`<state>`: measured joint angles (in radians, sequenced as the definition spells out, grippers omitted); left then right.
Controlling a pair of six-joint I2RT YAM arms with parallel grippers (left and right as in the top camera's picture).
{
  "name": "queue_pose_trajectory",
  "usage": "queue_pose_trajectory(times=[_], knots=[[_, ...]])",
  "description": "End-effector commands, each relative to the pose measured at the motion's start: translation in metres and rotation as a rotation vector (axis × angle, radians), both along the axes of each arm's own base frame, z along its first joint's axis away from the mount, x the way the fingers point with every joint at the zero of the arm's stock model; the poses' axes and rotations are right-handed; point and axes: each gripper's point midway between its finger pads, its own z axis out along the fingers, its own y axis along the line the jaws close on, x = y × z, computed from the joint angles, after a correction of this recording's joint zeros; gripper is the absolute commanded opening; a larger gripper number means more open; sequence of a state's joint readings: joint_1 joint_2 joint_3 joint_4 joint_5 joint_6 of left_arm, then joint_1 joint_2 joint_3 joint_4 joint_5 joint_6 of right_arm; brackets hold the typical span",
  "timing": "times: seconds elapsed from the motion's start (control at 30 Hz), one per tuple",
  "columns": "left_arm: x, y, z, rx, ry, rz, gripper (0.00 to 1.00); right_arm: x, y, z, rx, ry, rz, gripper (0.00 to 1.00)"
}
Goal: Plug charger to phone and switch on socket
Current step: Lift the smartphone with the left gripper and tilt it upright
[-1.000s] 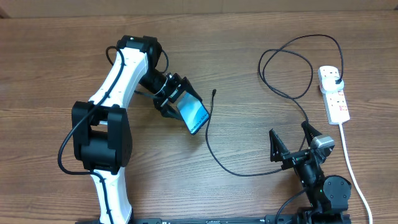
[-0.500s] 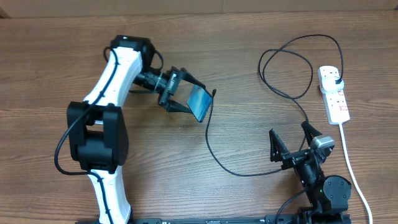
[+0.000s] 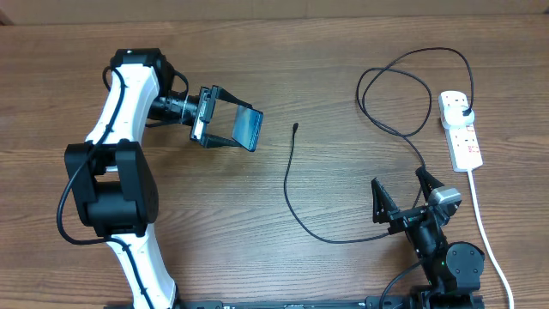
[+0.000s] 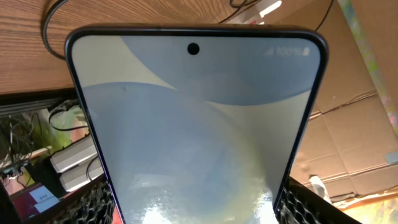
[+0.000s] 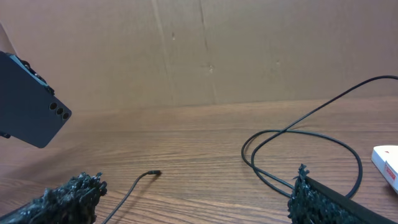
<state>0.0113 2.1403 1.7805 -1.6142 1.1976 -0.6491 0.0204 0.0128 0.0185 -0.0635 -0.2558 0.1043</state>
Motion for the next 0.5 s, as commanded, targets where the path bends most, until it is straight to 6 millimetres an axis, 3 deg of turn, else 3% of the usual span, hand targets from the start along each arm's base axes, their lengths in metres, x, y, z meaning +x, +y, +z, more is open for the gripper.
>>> queue_pose_trajectory(times=[0.0,0.47], knots=[[0.0069,-0.0026,0.0157,-0.051,-0.023,0.023,0.62,-0.0002,0.0011,-0.0017,-0.001,-0.005,0.005,1.0],[0.007,-0.0027,0.0161,-0.052,-0.015,0.027,0.6,-0.0002,0.0011,-0.0017,-0.001,-0.005,0.005,1.0]])
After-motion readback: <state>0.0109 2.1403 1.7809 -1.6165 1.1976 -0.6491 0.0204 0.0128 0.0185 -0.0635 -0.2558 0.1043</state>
